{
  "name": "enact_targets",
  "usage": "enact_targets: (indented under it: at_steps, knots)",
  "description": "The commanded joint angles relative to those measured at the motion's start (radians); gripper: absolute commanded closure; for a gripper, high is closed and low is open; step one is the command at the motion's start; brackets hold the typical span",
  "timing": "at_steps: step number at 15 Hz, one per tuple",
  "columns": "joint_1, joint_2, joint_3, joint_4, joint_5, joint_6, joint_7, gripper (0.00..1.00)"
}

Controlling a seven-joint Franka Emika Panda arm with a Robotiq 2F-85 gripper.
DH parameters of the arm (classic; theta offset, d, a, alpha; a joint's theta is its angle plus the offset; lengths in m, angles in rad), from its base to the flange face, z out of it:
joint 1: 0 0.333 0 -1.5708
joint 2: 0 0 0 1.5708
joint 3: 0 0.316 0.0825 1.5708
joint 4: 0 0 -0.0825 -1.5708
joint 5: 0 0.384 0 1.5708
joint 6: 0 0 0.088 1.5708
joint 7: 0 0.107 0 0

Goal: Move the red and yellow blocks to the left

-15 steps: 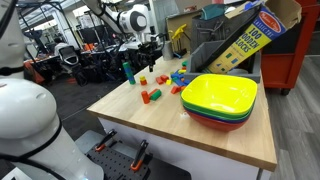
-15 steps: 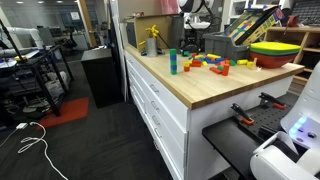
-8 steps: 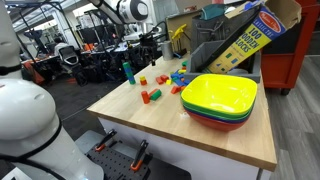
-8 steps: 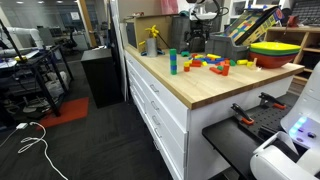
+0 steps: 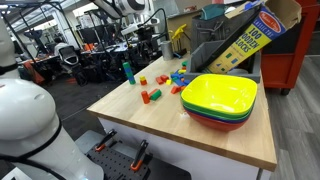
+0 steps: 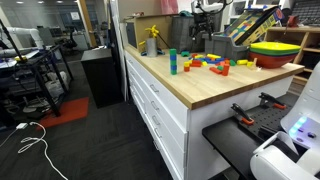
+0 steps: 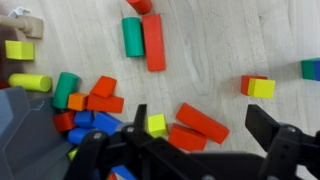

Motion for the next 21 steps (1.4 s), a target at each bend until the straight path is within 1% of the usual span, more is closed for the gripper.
enact_targets:
  at_steps: [1, 5, 10, 16, 17, 18, 19, 20, 21]
  knots:
    - [-0.005, -0.066, 0.006, -0.018, -0.046, -0.023, -0.058, 0.0]
    - [-0.011, -0.125, 0.009, -0.041, -0.037, 0.027, -0.078, 0.0]
    - [-0.016, -0.217, 0.01, -0.072, -0.017, 0.05, -0.08, 0.0]
    - [-0.02, -0.332, 0.015, -0.101, -0.028, 0.033, -0.097, 0.0]
    - [-0.012, -0.406, 0.026, -0.142, -0.023, 0.001, -0.082, 0.0]
    - [-0.011, -0.416, 0.03, -0.134, -0.025, -0.012, -0.086, 0.0]
    - [-0.01, -0.433, 0.04, -0.135, -0.021, -0.034, -0.056, 0.0]
    - [-0.02, -0.359, 0.037, -0.087, -0.029, -0.008, -0.069, 0.0]
    - [-0.019, -0.379, 0.044, -0.092, -0.029, -0.015, -0.068, 0.0]
